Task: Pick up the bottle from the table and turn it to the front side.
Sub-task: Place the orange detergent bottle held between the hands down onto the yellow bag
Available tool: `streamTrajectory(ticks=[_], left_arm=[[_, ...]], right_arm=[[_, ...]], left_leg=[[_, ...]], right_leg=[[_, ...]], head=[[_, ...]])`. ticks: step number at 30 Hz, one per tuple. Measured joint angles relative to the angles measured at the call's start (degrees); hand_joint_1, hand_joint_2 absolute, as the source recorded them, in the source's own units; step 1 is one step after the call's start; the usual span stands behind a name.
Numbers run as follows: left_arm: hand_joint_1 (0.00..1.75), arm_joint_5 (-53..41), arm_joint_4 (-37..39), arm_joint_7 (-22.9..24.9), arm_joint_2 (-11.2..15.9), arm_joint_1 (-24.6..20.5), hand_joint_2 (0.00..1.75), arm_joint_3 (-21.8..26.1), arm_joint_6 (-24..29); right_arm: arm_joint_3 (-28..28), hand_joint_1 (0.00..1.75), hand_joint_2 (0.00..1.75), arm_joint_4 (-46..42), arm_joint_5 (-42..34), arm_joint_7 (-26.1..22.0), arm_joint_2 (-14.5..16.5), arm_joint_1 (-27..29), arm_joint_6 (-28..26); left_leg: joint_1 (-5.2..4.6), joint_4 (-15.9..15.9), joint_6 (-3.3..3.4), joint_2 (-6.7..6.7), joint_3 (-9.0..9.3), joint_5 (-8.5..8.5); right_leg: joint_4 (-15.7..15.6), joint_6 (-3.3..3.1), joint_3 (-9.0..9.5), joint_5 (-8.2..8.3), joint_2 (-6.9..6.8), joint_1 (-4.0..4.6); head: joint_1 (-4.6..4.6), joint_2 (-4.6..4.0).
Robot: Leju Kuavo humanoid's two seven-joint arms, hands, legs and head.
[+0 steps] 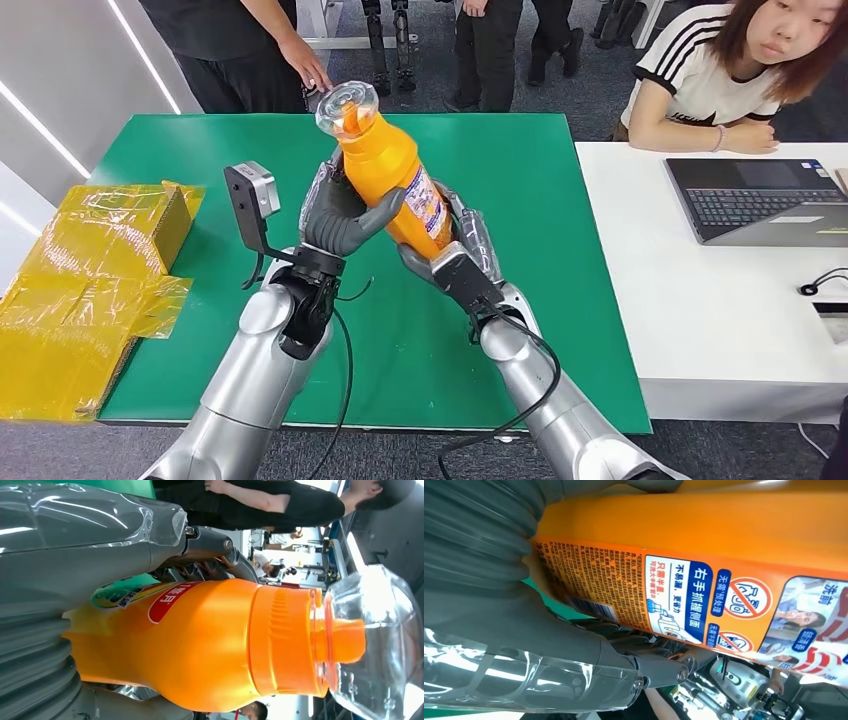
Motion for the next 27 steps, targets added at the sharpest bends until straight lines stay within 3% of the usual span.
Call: streamTrajectory(ticks=[3, 7, 16, 21, 27], left_arm=[[1.54, 0.15, 0.0, 0.21, -0.31, -0.48, 1.75, -0.72, -0.06], [1.75, 0.22, 0.03, 0.25, -0.48, -0.94, 1.75, -1.58, -0.08], [1.75, -3.71, 0.39, -1.58, 0.36, -2.93, 1.75, -3.57, 0.04], [1.75, -8.35, 0.55, -2.75, 3.19, -3.81, 1.75, -1.63, 0.51], [1.75, -15.41, 0.54, -4.34, 7.66, -3.92, 1.75, 2.68, 5.65]], right_arm=[[0.0, 1.72, 1.75, 0.31, -0.04, -0.09, 0.1, -0.25, -0.6], [-0.01, 0.03, 1.75, 0.37, -0.02, -0.2, 0.1, -0.26, -1.35], [-1.26, 0.0, 1.75, -1.48, -3.24, -0.02, -0.84, 2.88, 0.24], [-4.16, 0.0, 1.75, -6.83, -6.18, 0.11, -3.18, 7.59, 3.44], [-6.89, 0.0, 1.75, -14.73, -8.11, -0.28, -6.18, 13.5, 5.26]], left_leg=[[0.0, 0.01, 0.0, 0.01, 0.0, 0.0], [0.0, 0.01, 0.0, 0.04, 0.0, 0.0], [0.0, 0.01, 0.0, 0.02, -0.03, -0.01], [0.0, 0.0, 0.0, 0.04, -0.04, -0.01], [0.01, -0.01, 0.0, 0.04, -0.04, -0.01]], right_leg=[[-0.01, 0.01, -0.01, 0.01, 0.01, 0.0], [-0.02, 0.02, -0.02, 0.01, 0.04, 0.0], [-0.01, 0.02, -0.02, 0.01, 0.01, 0.0], [0.0, 0.02, -0.02, 0.01, 0.02, 0.0], [0.01, 0.02, -0.02, 0.01, 0.01, 0.0]], head=[[0.01, -0.01], [0.0, 0.0], [0.01, 0.0], [0.0, -0.01], [0.01, 0.0]])
